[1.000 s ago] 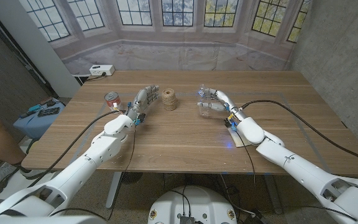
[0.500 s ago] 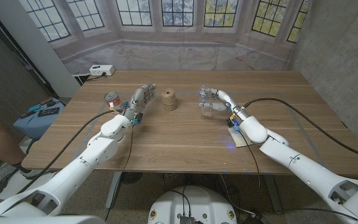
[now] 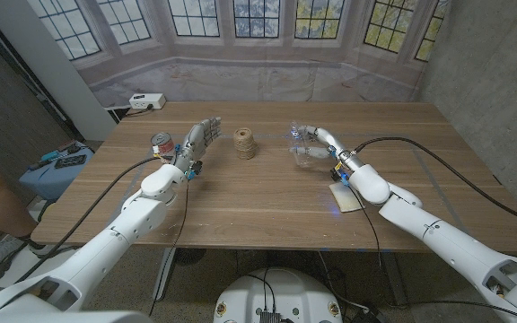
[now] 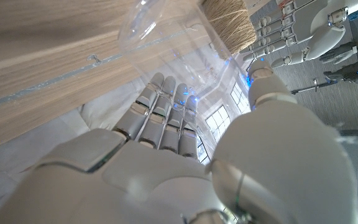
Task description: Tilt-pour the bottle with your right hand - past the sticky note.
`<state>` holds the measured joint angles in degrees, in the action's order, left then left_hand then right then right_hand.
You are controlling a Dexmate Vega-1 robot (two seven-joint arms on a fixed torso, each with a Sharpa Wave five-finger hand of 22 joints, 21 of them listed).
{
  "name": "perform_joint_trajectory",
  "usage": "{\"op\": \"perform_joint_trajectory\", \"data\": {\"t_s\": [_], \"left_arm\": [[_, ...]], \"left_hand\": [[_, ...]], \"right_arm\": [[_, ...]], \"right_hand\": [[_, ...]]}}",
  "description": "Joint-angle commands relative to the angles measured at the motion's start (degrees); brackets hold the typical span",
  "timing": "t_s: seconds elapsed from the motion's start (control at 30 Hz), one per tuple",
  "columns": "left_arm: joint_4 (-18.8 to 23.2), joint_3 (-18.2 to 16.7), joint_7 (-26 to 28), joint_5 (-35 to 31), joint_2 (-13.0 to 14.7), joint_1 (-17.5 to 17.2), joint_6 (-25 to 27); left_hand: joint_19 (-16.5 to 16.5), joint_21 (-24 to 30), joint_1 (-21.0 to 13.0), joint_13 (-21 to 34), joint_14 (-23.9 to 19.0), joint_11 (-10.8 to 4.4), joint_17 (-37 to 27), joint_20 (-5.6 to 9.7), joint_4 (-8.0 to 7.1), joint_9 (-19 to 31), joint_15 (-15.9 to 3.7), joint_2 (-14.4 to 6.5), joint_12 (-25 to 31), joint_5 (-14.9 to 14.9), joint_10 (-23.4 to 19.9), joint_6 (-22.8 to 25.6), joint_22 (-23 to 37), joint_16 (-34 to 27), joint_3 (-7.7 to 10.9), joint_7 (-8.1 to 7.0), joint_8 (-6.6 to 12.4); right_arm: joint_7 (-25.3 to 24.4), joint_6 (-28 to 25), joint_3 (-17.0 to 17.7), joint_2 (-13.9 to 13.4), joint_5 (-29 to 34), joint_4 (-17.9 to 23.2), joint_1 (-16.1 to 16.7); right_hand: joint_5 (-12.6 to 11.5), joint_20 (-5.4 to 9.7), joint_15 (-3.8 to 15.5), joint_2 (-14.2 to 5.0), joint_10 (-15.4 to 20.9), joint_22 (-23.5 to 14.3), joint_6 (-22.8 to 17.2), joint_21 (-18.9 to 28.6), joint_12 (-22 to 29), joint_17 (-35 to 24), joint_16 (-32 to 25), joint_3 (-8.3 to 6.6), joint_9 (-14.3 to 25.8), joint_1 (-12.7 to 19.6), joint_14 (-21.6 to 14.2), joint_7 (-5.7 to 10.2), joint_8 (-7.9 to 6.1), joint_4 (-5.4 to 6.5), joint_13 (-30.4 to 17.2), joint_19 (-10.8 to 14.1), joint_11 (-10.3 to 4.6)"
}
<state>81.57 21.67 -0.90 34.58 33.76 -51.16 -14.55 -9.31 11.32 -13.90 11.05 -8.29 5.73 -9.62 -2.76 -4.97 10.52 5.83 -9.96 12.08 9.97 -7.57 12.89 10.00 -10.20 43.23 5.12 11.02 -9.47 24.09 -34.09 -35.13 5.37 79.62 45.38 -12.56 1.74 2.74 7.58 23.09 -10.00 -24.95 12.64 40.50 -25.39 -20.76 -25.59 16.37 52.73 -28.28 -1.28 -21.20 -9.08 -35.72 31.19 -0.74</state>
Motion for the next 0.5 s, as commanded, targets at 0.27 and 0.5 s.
{"op": "perform_joint_trajectory", "data": {"t_s": [0.27,0.5], "left_arm": [[-2.1,0.2,-1.4,0.0,-0.3,1.6,-0.2],[-2.5,0.2,-1.3,0.0,-0.4,1.9,0.0]], "left_hand": [[-0.4,0.1,-0.4,0.2,-0.2,0.02,-0.1,-0.16,0.28,0.2,0.5,0.2,0.1,-0.2,-0.6,0.5,0.1,0.0,0.28,0.04,-0.15],[-0.4,0.1,-0.4,0.2,-0.2,0.01,-0.1,-0.2,0.33,0.2,0.38,0.2,0.0,-0.2,-0.6,0.5,0.1,0.0,0.3,0.05,-0.16]], "right_arm": [[-1.6,-3.0,-0.2,-0.8,4.1,0.4,-2.5],[-3.2,-4.3,-0.3,-0.8,5.6,0.7,-3.0]], "right_hand": [[0.0,-0.09,4.57,-0.71,0.7,-0.3,-0.3,-0.1,0.4,-0.6,0.0,-0.17,0.2,0.4,-0.6,0.02,-0.28,0.19,0.0,0.6,0.08],[0.0,-0.1,4.53,-0.77,0.7,-0.3,-0.5,-0.1,0.4,-0.8,0.0,-0.16,0.3,0.4,-0.7,0.05,-0.35,0.2,0.1,0.7,-0.04]]}}
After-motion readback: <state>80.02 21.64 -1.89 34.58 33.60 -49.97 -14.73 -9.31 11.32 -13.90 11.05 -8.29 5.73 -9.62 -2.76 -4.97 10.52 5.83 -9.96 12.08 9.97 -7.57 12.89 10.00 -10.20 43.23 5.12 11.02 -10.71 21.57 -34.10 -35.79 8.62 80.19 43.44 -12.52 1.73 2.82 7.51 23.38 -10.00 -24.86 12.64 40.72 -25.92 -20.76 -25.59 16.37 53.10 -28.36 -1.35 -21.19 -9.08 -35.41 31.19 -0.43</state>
